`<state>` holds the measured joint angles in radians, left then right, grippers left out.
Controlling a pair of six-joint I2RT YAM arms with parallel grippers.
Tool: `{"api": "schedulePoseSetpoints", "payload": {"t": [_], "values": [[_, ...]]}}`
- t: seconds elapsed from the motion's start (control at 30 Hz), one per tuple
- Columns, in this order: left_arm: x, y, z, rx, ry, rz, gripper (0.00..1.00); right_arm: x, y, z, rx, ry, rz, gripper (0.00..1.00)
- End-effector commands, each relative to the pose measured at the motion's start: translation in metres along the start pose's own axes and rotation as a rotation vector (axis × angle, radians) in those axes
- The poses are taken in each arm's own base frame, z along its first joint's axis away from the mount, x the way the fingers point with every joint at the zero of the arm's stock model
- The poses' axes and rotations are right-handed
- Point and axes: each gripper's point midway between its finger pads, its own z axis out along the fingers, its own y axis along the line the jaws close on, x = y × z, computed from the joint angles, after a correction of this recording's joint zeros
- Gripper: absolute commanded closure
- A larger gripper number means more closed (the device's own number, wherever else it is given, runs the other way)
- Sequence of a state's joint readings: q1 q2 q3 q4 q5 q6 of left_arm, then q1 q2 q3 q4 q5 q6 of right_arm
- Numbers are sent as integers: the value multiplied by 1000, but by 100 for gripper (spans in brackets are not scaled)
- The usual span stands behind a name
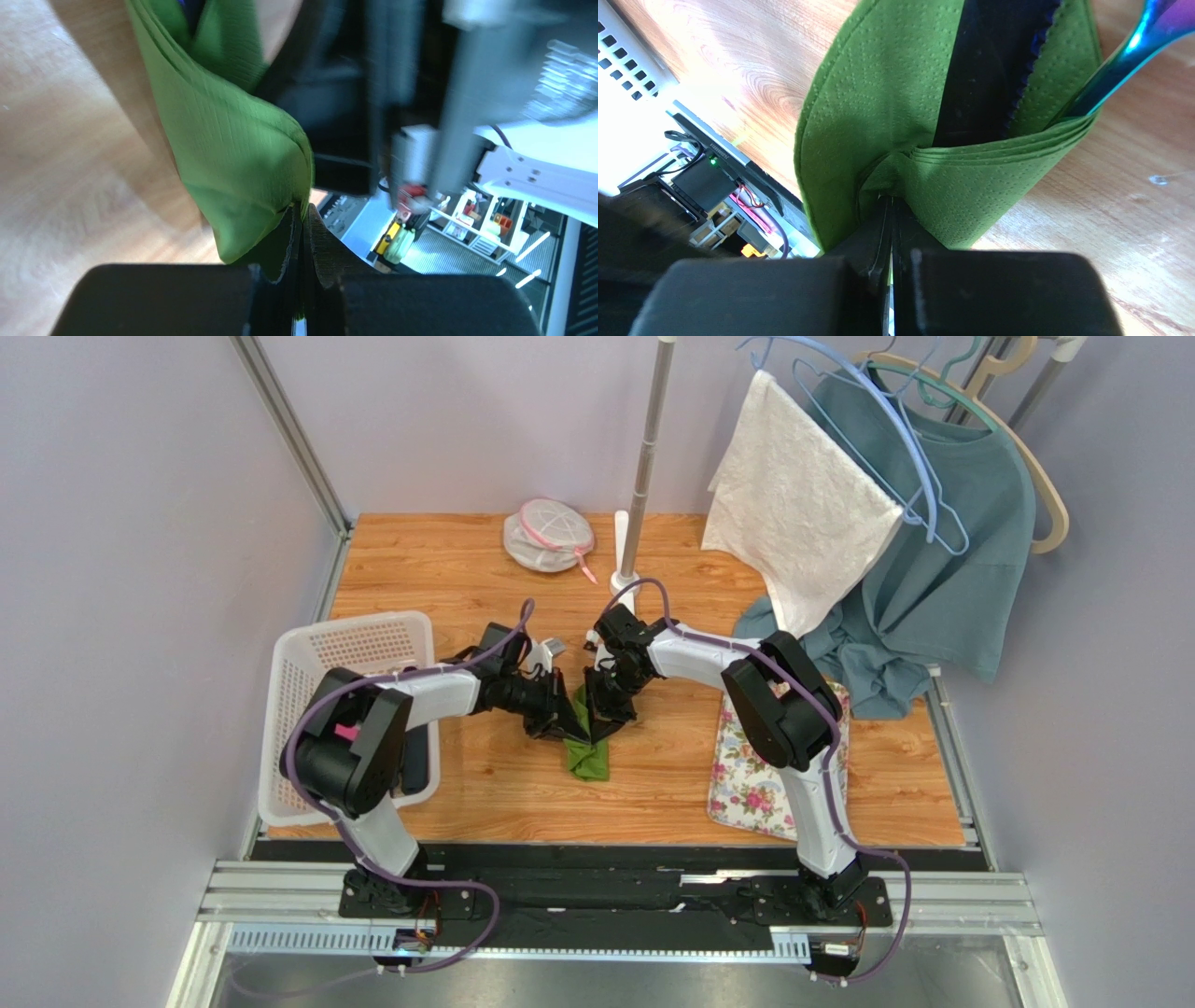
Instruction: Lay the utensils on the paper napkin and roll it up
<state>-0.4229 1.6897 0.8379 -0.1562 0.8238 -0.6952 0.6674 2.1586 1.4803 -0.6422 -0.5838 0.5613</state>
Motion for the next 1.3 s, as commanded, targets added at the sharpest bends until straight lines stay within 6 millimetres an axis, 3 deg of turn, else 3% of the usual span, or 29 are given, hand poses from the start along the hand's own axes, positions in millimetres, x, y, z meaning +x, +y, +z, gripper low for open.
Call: {"api": "schedulePoseSetpoints", "payload": {"t": [0.0, 0.13, 0.3, 0.4, 0.57, 0.7, 0.83, 1.27], "values": [[-10, 8, 11, -38, -11, -4, 93, -16, -54, 21, 210, -81, 2, 100], [-9, 40, 15, -179, 8, -4, 91, -16, -53, 20, 207, -80, 8, 100], [-10, 59, 11, -311, 61, -1, 93, -18, -42, 13, 172, -90, 12, 100], [-11, 66, 5, -384, 87, 35, 98, -24, -27, 0, 117, -112, 20, 96], [-16, 72, -1, -443, 91, 74, 100, -45, 6, -42, -23, -196, 24, 87], [-18, 74, -2, -457, 98, 101, 100, -56, 11, -67, -127, -232, 82, 86], [-21, 75, -3, -470, 105, 131, 100, -59, 11, -66, -182, -247, 82, 87], [-23, 73, -4, -470, 104, 148, 100, -49, 23, -33, -226, -199, 96, 94]]}}
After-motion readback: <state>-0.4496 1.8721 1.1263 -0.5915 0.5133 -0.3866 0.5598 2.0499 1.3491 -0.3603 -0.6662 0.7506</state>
